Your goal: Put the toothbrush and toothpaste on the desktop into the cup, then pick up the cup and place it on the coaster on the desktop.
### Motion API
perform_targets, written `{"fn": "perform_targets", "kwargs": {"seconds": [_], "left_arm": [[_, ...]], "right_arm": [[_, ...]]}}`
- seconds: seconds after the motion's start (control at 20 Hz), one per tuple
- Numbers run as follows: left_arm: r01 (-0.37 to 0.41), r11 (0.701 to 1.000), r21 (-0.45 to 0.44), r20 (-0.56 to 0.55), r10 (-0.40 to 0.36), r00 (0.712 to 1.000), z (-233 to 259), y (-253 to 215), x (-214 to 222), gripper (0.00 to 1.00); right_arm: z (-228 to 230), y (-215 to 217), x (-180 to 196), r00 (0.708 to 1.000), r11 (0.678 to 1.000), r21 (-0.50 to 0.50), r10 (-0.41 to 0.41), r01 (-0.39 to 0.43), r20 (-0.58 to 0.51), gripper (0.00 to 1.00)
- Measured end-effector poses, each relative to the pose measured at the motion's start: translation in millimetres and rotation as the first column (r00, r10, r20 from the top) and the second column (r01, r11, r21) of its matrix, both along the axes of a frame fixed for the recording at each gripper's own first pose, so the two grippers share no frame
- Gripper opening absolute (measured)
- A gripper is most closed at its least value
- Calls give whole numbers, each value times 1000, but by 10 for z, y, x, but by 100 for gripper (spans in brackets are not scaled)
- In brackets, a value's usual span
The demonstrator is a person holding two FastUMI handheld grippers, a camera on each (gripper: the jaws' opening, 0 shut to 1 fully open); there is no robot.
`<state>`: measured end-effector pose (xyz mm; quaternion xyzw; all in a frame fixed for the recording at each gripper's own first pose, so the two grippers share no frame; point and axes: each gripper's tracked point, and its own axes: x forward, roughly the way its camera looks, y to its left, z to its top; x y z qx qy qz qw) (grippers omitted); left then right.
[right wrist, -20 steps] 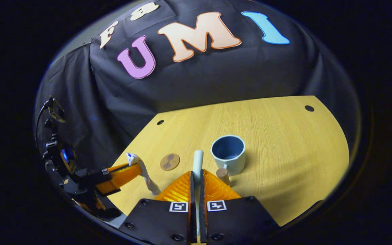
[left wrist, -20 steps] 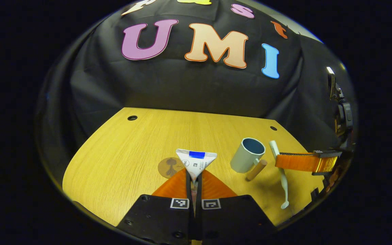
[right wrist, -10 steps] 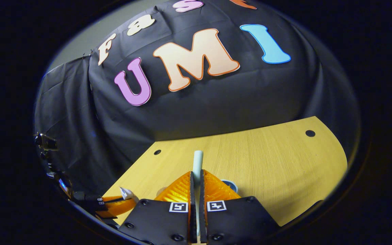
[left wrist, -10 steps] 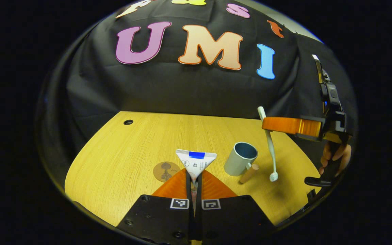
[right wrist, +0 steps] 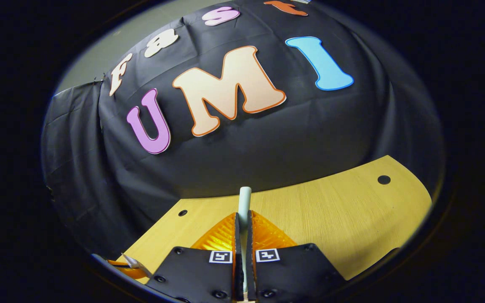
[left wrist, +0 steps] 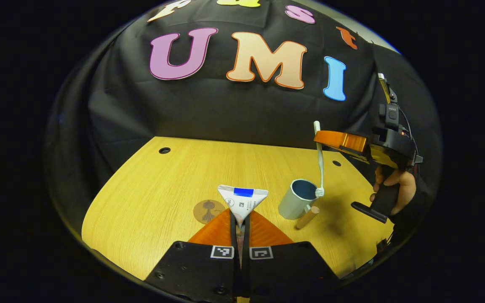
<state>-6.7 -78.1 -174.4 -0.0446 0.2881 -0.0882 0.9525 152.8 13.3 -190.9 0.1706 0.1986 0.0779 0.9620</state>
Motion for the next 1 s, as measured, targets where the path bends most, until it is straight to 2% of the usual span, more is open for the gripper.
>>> {"fn": "perform_targets", "kwargs": {"seconds": [0.3, 0.35, 0.65, 0.7, 0.8, 1.0], "left_arm": [[-44, 999, 6, -16, 44, 999, -29, 85, -23, 0], [-47, 999, 6, -16, 47, 999, -25, 92, -24, 0], [-38, 999, 0, -17, 38, 999, -25, 43, -11, 0], [-35, 999, 0, -16, 35, 999, -23, 31, -5, 0], [-25, 1000, 0, -10, 25, 1000, -7, 17, 8, 0], [-4, 1000, -9, -7, 4, 1000, 19, -54, 64, 0]], "right_arm": [[-41, 39, 98, 998, 997, -74, 12, -8, 57, 6], [-67, 54, 91, 998, 996, -93, 19, -14, 59, 8], [-108, 151, -18, 996, 989, -138, 61, -52, 65, 12], [-112, 169, -40, 996, 988, -144, 68, -58, 65, 17], [-109, 162, -100, 995, 986, -154, 68, -56, 71, 36], [-100, 120, -235, 995, 985, -164, 68, -55, 75, 100]]}}
